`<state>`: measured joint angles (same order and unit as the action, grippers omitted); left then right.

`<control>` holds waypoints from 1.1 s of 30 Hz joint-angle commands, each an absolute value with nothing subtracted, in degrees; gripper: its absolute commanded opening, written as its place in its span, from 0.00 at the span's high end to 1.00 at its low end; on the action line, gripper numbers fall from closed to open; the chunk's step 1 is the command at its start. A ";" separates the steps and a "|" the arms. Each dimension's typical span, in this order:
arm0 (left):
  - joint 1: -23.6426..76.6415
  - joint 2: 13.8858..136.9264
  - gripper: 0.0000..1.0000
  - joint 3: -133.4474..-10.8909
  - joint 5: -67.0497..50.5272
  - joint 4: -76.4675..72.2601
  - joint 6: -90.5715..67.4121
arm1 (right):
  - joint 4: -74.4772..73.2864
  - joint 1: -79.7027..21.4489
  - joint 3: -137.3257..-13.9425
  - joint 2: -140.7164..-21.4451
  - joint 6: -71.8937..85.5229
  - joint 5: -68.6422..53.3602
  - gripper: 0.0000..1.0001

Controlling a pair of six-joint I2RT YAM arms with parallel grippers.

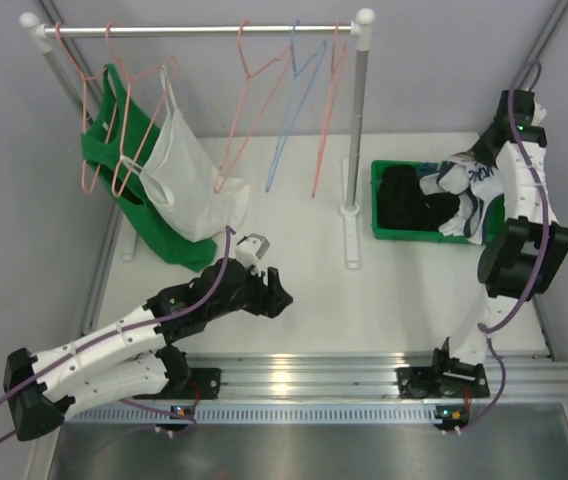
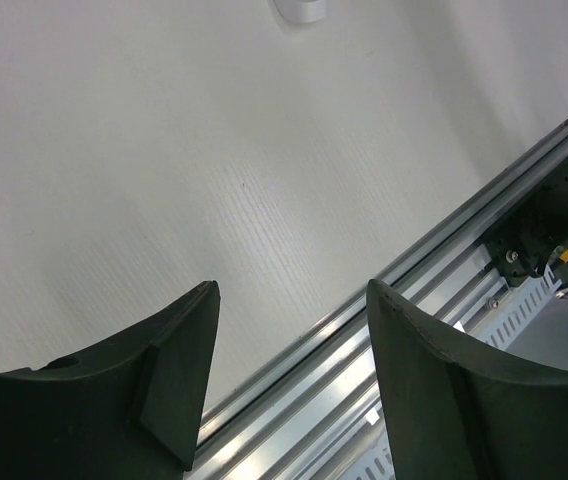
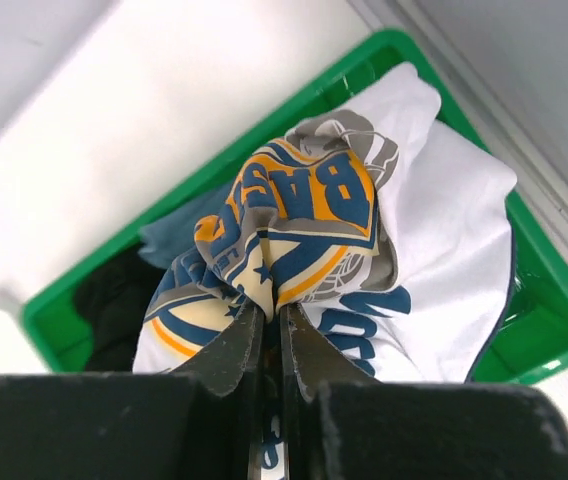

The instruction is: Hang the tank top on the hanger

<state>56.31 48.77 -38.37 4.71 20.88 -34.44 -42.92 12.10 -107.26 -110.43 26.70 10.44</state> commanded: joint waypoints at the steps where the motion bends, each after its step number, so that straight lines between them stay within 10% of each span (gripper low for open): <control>1: 56.51 48.52 0.34 -40.25 4.30 18.02 -33.40 | -41.48 11.60 -110.39 -102.14 27.68 9.76 1.00; 33: 56.43 45.97 0.34 -42.98 9.31 21.62 -31.73 | -41.22 10.20 -118.04 -71.55 34.79 -4.64 1.00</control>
<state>56.31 47.81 -40.47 7.40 21.63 -32.80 -43.33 10.98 -115.96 -74.59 32.14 0.32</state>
